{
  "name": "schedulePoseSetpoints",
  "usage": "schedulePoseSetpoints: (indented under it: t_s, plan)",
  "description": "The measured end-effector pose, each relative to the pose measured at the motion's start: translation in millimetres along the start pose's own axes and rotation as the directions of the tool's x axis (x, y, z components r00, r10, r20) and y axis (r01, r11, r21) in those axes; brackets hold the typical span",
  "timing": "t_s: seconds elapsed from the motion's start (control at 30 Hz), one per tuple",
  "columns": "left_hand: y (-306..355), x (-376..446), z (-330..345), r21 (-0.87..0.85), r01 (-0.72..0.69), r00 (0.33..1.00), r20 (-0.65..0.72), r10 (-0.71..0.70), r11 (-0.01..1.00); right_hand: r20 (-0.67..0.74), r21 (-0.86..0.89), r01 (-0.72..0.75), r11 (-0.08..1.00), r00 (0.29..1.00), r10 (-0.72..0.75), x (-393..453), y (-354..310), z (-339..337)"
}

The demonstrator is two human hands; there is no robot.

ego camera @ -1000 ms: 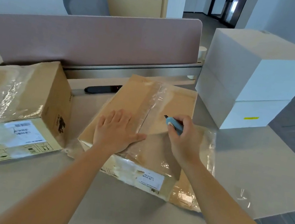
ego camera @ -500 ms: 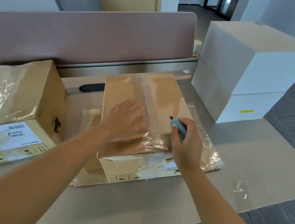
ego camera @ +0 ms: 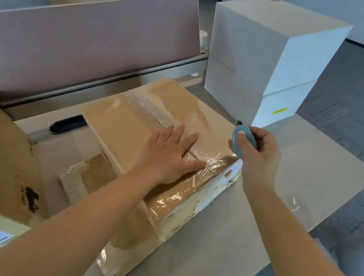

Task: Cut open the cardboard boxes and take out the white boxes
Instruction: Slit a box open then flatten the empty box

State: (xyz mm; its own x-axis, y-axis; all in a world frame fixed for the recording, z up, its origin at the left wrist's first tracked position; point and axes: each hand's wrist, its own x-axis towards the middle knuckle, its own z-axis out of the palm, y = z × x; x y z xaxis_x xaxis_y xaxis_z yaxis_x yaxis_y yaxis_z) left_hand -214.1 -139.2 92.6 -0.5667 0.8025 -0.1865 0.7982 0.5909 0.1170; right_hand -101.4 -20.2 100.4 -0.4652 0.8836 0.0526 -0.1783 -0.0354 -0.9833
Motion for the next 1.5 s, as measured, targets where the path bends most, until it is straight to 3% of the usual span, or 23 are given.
schedulePoseSetpoints:
  t_s: [0.3, 0.43, 0.5, 0.6, 0.83, 1.0, 1.2, 1.5]
  plan:
    - [35.8, 8.5, -5.1, -0.043, 0.055, 0.997, -0.043, -0.057, 0.998, -0.225, 0.023, -0.279, 0.96, 0.934, 0.277, -34.4, 16.9, -36.2]
    - [26.4, 10.7, -13.6, -0.027, -0.208, 0.971, -0.124, 0.204, 0.978, -0.177, 0.016, -0.326, 0.945, 0.93, 0.324, -44.5, 19.1, -36.4]
    - [22.7, 11.7, -14.9, -0.033, -0.343, 0.938, -0.065, 0.34, 0.939, -0.157, 0.033, -0.327, 0.945, 0.932, 0.328, -45.6, 19.1, -32.6]
    - [19.3, 13.1, -11.6, 0.043, -0.415, 0.91, 0.015, 0.414, 0.909, -0.156, 0.035, -0.325, 0.945, 0.932, 0.326, -44.2, 19.6, -26.4]
    - [19.3, 13.9, -6.9, 0.102, -0.405, 0.914, 0.022, 0.405, 0.909, -0.218, 0.129, -0.32, 0.939, 0.914, 0.342, -40.6, 22.7, -20.6]
    - [20.2, 14.4, -5.3, 0.121, -0.398, 0.917, 0.023, 0.398, 0.909, -0.158, 0.053, -0.32, 0.946, 0.933, 0.325, -39.8, 21.2, -23.2]
    - [21.8, 16.5, -4.1, 0.131, -0.389, 0.921, 0.066, 0.384, 0.912, -0.063, -0.155, -0.273, 0.949, 0.962, 0.266, -37.3, 18.1, -32.3]
    - [22.0, 18.1, -0.7, 0.151, -0.387, 0.922, 0.052, 0.384, 0.91, 0.016, -0.185, -0.266, 0.946, 0.962, 0.274, -43.7, 11.0, -36.7]
